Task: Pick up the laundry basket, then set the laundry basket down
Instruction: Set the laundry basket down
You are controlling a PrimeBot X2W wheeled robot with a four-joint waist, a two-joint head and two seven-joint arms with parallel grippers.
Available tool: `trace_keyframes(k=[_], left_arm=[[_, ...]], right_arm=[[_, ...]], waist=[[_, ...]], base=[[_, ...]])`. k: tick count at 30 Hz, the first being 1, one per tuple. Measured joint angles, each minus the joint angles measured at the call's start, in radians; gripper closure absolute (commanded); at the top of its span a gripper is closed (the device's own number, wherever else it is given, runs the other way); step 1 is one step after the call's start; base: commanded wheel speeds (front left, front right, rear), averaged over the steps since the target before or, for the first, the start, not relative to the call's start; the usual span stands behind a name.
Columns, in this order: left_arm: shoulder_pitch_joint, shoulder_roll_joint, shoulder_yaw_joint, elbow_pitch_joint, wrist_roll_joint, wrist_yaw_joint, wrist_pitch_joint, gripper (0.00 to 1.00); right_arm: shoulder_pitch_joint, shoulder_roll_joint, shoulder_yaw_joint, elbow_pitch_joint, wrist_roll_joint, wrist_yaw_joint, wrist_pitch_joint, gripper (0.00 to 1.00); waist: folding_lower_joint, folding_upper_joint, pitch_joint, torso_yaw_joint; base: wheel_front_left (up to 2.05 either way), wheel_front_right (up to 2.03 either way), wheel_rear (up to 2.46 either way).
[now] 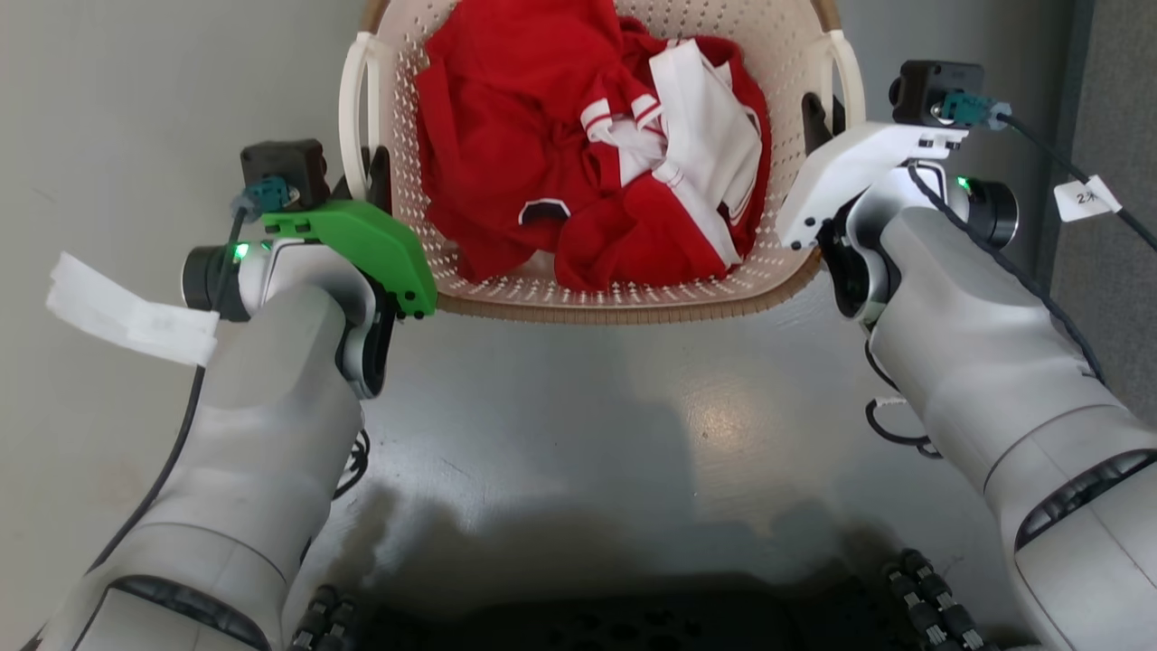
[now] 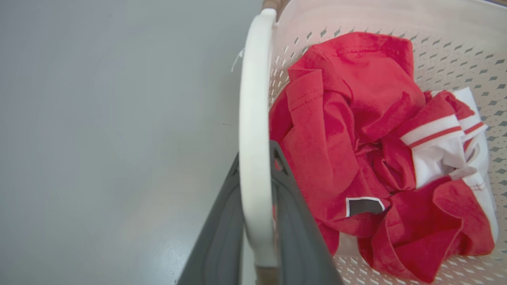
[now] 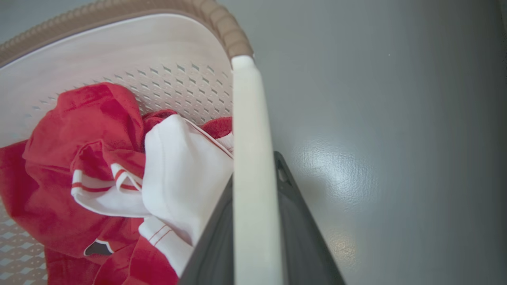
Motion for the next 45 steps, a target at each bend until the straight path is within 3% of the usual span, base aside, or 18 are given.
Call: trace_keyframes(k=[21, 23, 25, 26, 27, 28, 45], left_arm=[[-0.032, 0.000, 0.021, -0.026, 0.042, 0.003, -0.006, 1.00], [-0.032, -0.001, 0.028, -0.025, 0.042, 0.003, -0.005, 0.99], [-0.032, -0.001, 0.037, -0.025, 0.043, 0.004, -0.005, 0.61], [-0.032, 0.000, 0.040, -0.025, 0.043, 0.009, -0.005, 0.53], [-0.032, 0.001, 0.043, -0.022, 0.043, 0.012, -0.005, 0.25], [-0.032, 0.004, 0.047, -0.020, 0.043, 0.015, -0.005, 0.00], [-0.020, 0.021, 0.078, -0.003, 0.052, 0.018, -0.005, 0.00]], right_arm=[[-0.039, -0.003, -0.007, 0.025, -0.009, 0.008, -0.021, 1.00], [-0.040, -0.001, -0.007, 0.026, -0.010, 0.009, -0.021, 0.71], [-0.041, -0.001, -0.007, 0.030, -0.013, 0.009, -0.021, 0.50], [-0.041, -0.001, -0.006, 0.032, -0.016, 0.009, -0.021, 0.29], [-0.041, -0.001, -0.007, 0.034, -0.017, 0.009, -0.021, 0.07], [-0.041, -0.003, -0.007, 0.037, -0.017, 0.009, -0.021, 0.00], [-0.040, -0.014, -0.012, 0.044, -0.029, 0.017, -0.025, 0.00]], waist=[[0.0000, 0.0000, 0.059, 0.001], [-0.0001, 0.0000, 0.059, 0.002], [0.0000, 0.0000, 0.057, 0.002], [-0.0001, 0.0000, 0.056, 0.002], [-0.0001, 0.0000, 0.055, 0.002], [0.0000, 0.0000, 0.053, 0.002], [-0.0001, 0.0000, -0.009, -0.002]], base=[[0.00, 0.00, 0.00], [0.00, 0.00, 0.00], [0.00, 0.00, 0.00], [0.00, 0.00, 0.00], [0.00, 0.00, 0.00], [0.00, 0.00, 0.00], [0.00, 0.00, 0.00]])
